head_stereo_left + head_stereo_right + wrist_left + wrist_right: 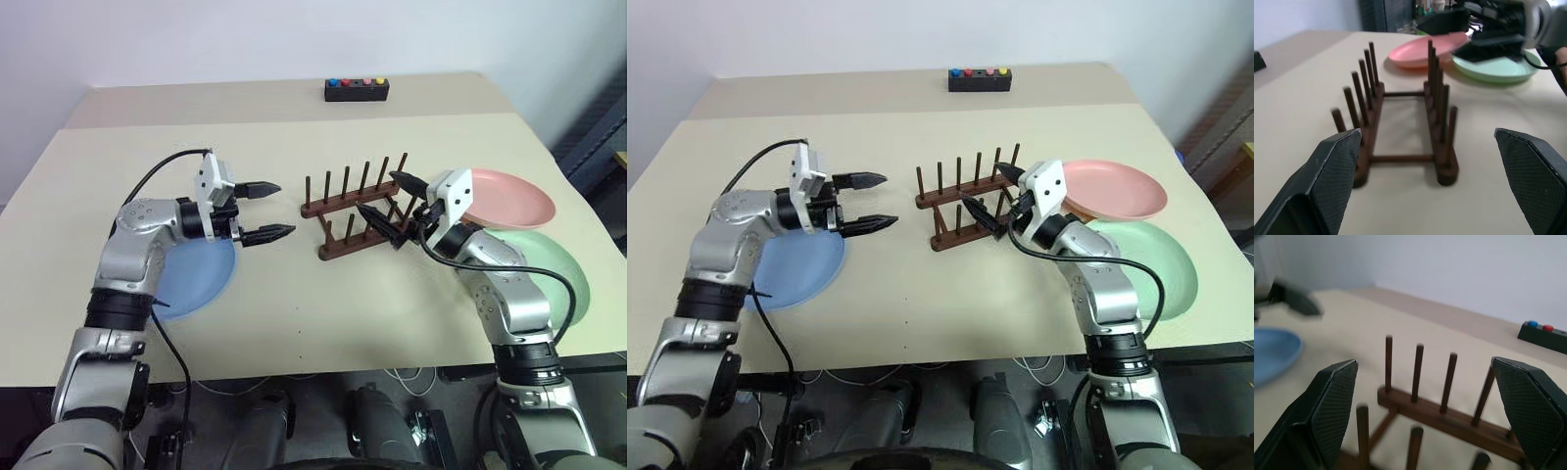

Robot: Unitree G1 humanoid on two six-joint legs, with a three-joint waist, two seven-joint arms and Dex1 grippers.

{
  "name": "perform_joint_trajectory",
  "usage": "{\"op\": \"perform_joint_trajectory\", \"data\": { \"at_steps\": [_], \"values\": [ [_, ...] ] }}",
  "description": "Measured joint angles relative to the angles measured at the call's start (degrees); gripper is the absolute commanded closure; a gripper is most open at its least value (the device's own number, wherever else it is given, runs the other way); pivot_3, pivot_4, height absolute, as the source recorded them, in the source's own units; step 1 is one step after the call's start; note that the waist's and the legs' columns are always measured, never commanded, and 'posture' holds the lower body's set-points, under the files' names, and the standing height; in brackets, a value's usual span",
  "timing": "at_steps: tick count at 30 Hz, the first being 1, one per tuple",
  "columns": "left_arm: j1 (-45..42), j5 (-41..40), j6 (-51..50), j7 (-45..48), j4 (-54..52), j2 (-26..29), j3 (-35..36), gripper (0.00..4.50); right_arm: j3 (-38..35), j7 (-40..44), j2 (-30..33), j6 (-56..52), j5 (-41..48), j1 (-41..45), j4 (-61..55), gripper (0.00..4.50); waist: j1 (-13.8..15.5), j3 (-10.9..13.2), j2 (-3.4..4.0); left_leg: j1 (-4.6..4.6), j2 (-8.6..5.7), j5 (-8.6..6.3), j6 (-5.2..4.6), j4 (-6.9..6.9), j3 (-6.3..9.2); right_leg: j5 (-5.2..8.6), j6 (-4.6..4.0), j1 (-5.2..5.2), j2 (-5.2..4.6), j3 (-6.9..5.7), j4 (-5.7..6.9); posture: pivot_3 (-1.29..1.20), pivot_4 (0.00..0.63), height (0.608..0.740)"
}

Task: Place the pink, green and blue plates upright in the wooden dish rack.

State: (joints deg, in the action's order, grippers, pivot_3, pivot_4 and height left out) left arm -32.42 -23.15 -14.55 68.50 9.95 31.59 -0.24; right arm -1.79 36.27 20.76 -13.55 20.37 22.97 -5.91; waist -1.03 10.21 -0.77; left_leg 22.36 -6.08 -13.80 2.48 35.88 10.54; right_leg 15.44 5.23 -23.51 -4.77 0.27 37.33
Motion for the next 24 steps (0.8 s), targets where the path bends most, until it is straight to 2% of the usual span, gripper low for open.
{"op": "perform_joint_trajectory", "data": {
  "at_steps": [3,6,10,13,17,24],
  "values": [
    [1.36,0.38,-0.94,-1.34,-1.13,-0.02,-0.31,0.02,0.92,0.27,0.30,0.14,-0.46,0.01,-0.54,0.00,0.53,0.00,-0.01,0.02,-0.03,0.00,0.00,0.03,0.02,0.00,0.00,0.02,0.06,-0.02,-0.01,0.00,0.150,0.740],
    [1.35,4.18,-0.27,-2.31,-2.29,-0.10,-4.13,0.02,0.95,0.89,0.78,0.26,-0.63,0.08,-0.21,0.00,0.67,0.00,0.04,0.01,-0.10,0.00,-0.03,0.12,-0.02,-0.06,0.10,0.14,0.05,0.02,-0.08,0.00,0.150,0.740],
    [1.18,11.25,1.71,-7.59,-0.65,-6.33,-11.28,0.02,0.10,0.72,0.86,1.65,-0.89,1.09,1.68,0.00,0.46,0.00,0.03,-0.01,-0.09,0.05,-0.10,0.16,-0.19,-0.17,0.18,0.11,0.09,0.23,-0.10,0.00,0.150,0.740],
    [0.02,16.22,1.54,-11.91,2.00,-9.00,-15.18,0.02,-0.88,-0.08,0.83,2.24,-1.08,0.47,1.59,0.00,0.22,0.00,0.03,-0.02,-0.01,0.05,-0.10,0.13,-0.29,-0.19,0.17,0.04,0.10,0.34,-0.07,0.00,0.150,0.740],
    [-2.30,20.22,1.00,-17.72,5.60,-12.39,-16.52,0.02,-1.42,-1.20,0.89,2.27,-1.26,-3.23,0.32,0.00,0.29,0.00,0.03,-0.04,-0.01,0.05,-0.11,0.10,-0.43,-0.20,0.20,-0.01,0.10,0.46,-0.05,0.00,0.150,0.740],
    [-3.21,22.47,-0.37,-21.37,8.26,-15.94,-17.17,0.02,-6.25,-1.60,4.40,2.27,-0.26,-7.15,-2.97,0.00,0.58,0.00,0.03,-0.03,-0.06,-0.02,-0.28,0.20,-0.68,-0.30,0.38,0.00,0.11,0.61,-0.12,0.00,0.150,0.740]
  ]
}}
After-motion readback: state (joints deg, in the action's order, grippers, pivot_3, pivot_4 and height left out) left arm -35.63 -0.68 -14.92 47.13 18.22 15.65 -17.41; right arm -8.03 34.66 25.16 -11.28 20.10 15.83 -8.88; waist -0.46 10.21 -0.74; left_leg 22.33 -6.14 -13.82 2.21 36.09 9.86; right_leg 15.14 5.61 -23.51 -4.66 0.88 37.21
